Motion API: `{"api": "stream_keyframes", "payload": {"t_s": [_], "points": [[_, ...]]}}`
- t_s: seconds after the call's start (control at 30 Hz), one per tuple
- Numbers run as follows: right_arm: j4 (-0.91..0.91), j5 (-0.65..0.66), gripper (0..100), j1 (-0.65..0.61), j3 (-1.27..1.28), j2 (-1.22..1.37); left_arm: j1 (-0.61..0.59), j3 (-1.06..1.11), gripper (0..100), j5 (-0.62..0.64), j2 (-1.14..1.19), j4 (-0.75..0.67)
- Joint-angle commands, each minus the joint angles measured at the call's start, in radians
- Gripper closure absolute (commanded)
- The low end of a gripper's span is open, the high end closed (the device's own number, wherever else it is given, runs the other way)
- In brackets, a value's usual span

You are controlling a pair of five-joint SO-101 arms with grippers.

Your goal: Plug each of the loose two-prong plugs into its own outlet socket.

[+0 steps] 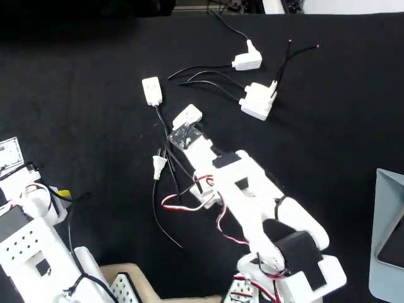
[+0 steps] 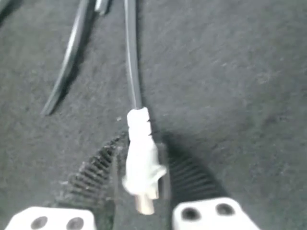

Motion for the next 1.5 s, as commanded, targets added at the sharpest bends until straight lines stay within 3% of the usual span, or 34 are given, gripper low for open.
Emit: {"api": "stream_keyframes", "payload": {"t_s": [0.0, 0.3, 0.47, 1.47], "points": [[-0.002, 0.031, 98.5, 0.032, -0.039, 0.002, 0.012, -0.002, 72, 0.011, -0.012, -0.015], [0.160, 0.037, 88.8, 0.034, -0.116, 0.002, 0.012, -0.002, 72, 0.011, -0.012, -0.015], [0.224, 0.037, 88.9, 0.035, -0.157, 0.008, 0.012, -0.002, 72, 0.011, -0.012, -0.015], [0.206, 0.037, 98.7, 0.012, -0.232, 0.013, 0.024, -0.024, 72, 0.011, -0.012, -0.017]]}}
